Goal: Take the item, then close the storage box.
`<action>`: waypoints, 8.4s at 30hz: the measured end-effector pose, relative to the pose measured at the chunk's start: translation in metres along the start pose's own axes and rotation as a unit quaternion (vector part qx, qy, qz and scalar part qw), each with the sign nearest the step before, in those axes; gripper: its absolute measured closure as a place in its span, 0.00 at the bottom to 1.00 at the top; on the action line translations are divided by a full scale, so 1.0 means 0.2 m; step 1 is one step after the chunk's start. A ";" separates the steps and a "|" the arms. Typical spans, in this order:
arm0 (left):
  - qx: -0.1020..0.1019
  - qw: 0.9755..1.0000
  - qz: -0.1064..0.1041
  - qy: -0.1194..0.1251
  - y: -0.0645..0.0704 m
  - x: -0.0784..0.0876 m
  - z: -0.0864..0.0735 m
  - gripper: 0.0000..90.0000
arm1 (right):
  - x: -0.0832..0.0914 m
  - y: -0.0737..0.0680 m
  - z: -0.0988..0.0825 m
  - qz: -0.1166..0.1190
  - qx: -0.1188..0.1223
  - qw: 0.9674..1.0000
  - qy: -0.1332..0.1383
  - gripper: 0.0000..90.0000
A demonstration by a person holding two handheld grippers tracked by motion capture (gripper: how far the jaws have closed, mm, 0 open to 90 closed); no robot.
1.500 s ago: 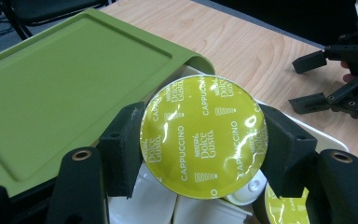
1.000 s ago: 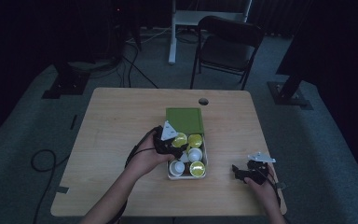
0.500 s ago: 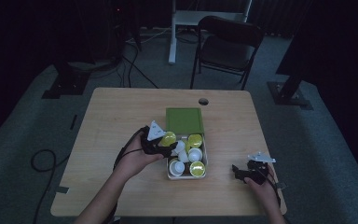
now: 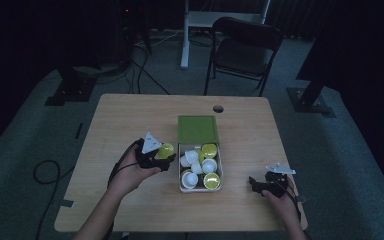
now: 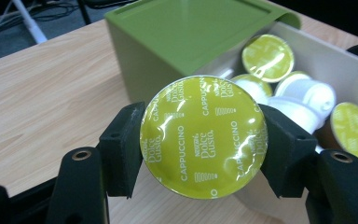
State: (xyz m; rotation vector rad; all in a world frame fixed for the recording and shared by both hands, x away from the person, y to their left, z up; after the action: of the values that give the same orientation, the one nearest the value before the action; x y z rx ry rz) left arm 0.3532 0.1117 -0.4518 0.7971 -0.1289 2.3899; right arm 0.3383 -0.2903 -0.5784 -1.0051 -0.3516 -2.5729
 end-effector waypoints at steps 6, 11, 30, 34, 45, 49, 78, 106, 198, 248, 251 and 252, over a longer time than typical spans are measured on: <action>0.010 1.000 0.011 0.002 -0.05 0.03 -0.04 0.43 | 0.00 0.00 0.00 0.000 0.001 1.000 0.000 0.13; 0.021 0.999 0.025 0.000 -0.11 0.05 -0.10 0.43 | 0.00 0.00 0.00 0.000 0.001 1.000 0.000 0.13; 0.069 0.996 0.063 -0.004 -0.32 0.10 -0.30 0.43 | 0.00 0.00 0.00 0.000 0.001 1.000 0.000 0.13; 0.078 0.994 0.071 -0.004 -0.36 0.11 -0.34 0.43 | 0.00 0.00 0.00 0.000 0.001 1.000 0.000 0.13; 0.109 0.988 0.108 -0.011 -0.51 0.17 -0.49 0.43 | 0.00 0.00 0.00 0.000 0.001 1.000 0.000 0.13; 0.114 0.986 0.119 -0.009 -0.54 0.19 -0.52 0.43 | 0.00 0.00 0.00 0.000 0.001 1.000 0.000 0.13; 0.150 0.967 0.204 -0.002 -0.74 0.30 -0.81 0.43 | 0.00 0.00 0.00 0.000 0.001 1.000 0.000 0.13; 0.119 0.977 0.173 0.031 -0.65 0.35 -0.65 0.30 | 0.00 0.00 0.00 0.000 0.001 1.000 0.000 0.13; -0.071 0.991 -0.113 -0.008 0.04 -0.04 -0.50 0.20 | 0.19 -0.31 0.15 0.174 0.086 0.977 0.085 0.15; -0.058 0.993 -0.101 0.030 0.09 -0.16 -0.28 0.17 | 0.09 -0.39 0.39 0.224 0.084 0.961 0.137 0.15; -0.057 0.993 -0.100 0.030 0.09 -0.17 -0.28 0.17 | 0.09 -0.39 0.40 0.223 0.086 0.962 0.135 0.15; -0.056 0.993 -0.100 0.031 0.08 -0.17 -0.28 0.17 | 0.09 -0.39 0.40 0.222 0.087 0.962 0.136 0.15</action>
State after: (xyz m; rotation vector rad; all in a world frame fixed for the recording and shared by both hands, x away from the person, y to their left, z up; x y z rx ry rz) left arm 0.3364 0.0954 -0.5151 0.6520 -0.1497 2.1947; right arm 0.3420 -0.1953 -0.5167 -0.5775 -0.2383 -2.1856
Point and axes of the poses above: each handheld gripper's, and its own axes: x roughly backward along the jaws, z roughly out of its top, y roughly to its right, the point moved 4 cm from there along -x, roughly forward along the jaws, and after that the axes turned 9 degrees about x, right-handed, at the moved point
